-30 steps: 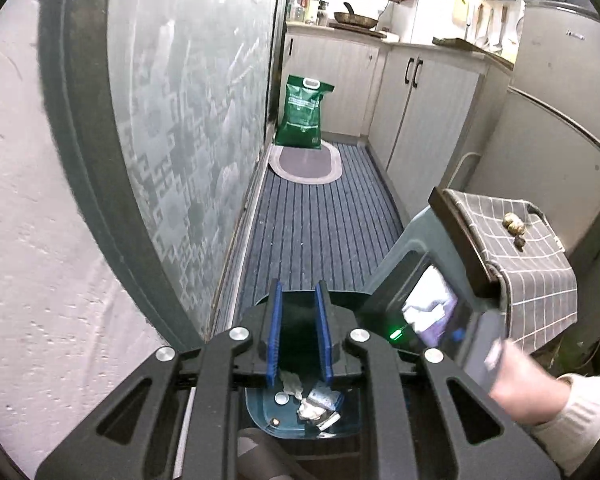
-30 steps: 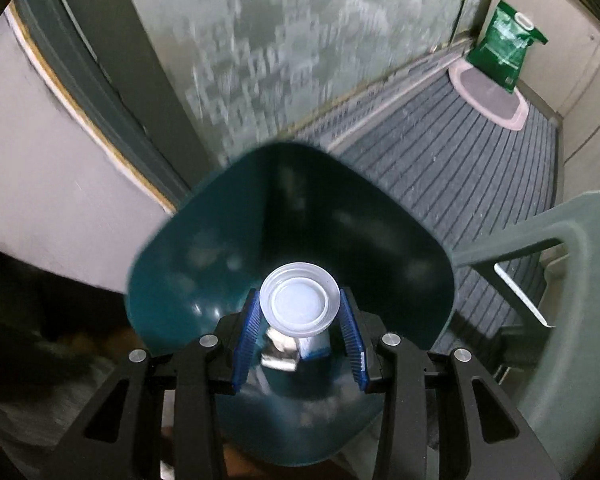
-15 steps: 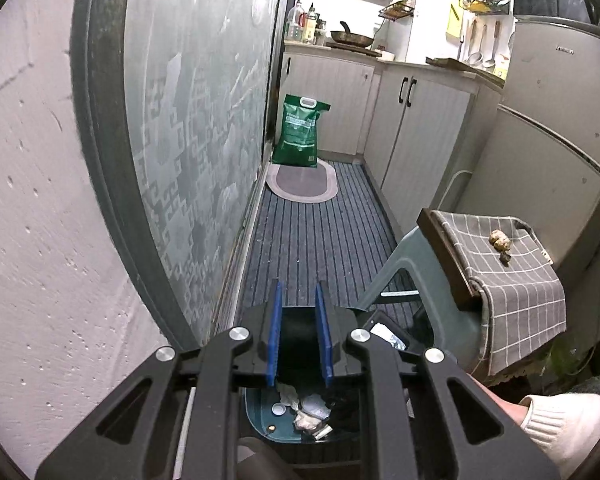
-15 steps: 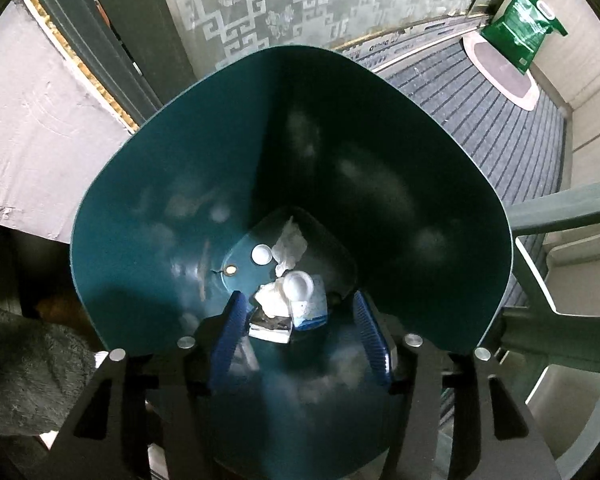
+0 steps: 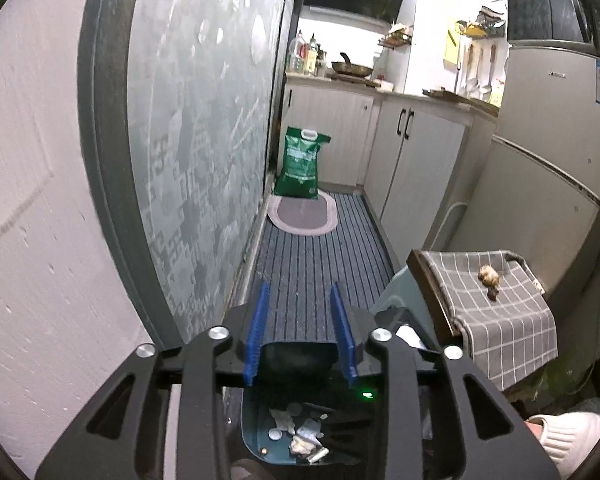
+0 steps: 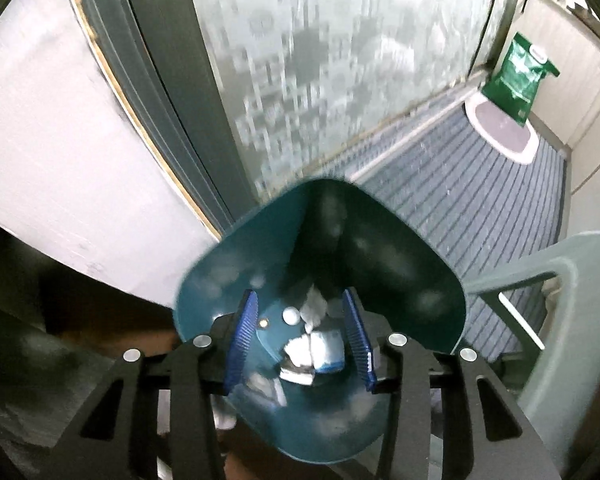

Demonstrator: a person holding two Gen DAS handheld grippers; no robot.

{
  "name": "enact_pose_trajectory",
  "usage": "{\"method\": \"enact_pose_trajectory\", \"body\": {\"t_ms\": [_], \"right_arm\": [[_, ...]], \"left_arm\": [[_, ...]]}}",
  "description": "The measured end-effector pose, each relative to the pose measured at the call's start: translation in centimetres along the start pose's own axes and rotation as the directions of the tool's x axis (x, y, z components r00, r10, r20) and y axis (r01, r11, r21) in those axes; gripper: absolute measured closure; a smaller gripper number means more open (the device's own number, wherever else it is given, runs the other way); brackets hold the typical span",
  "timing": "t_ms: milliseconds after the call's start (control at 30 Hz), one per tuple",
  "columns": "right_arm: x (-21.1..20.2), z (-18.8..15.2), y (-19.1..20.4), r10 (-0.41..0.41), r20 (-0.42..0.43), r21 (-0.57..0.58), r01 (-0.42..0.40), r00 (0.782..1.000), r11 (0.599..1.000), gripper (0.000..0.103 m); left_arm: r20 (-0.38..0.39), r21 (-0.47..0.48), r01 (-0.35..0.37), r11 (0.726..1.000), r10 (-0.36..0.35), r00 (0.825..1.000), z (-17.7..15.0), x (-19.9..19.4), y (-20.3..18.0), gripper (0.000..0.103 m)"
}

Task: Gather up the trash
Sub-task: 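Move both tools back over the stool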

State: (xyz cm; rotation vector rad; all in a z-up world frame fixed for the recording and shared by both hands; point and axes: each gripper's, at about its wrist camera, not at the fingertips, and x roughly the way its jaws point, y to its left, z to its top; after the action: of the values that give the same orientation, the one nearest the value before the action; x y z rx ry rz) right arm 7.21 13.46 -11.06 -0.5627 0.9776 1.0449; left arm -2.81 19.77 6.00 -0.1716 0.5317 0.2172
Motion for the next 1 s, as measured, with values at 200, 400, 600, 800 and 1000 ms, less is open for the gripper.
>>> {"method": "enact_pose_trajectory", "body": {"t_ms": [200,400,600,800,1000], "right_arm": [[-4.4,0.8,-0.7,0.0,0.105,0.007,-0.001,0.994,1.0,0.063],[-8.0,0.5,-3.2,-0.025,0.187,0.051,0.015,0.982,0.999,0.066],[-11.2,-0.2,-6.6,-0.08,0.244,0.113,0.054,0.967,0.992,0.066],[-14.2,-1.7,-10.7,-0.14,0.277,0.189,0.089,0.951,0.978,0.066],[-16.4,-3.1,-14.2,-0.195,0.262,0.23,0.135,0.945,0.964,0.066]], "left_arm": [[0.048,-0.015,0.019,1.0,-0.018,0.999,1.1,-1.1,-0.9,0.067],[0.061,-0.011,0.048,0.999,-0.047,0.997,1.8,-0.8,-3.1,0.066],[0.034,0.025,0.08,0.996,-0.081,0.996,1.7,0.9,-6.3,0.063],[-0.023,0.06,0.107,0.992,-0.106,0.994,0.8,3.7,-9.1,0.062],[-0.053,0.06,0.138,0.989,-0.135,0.989,0.5,5.8,-11.1,0.062]]}}
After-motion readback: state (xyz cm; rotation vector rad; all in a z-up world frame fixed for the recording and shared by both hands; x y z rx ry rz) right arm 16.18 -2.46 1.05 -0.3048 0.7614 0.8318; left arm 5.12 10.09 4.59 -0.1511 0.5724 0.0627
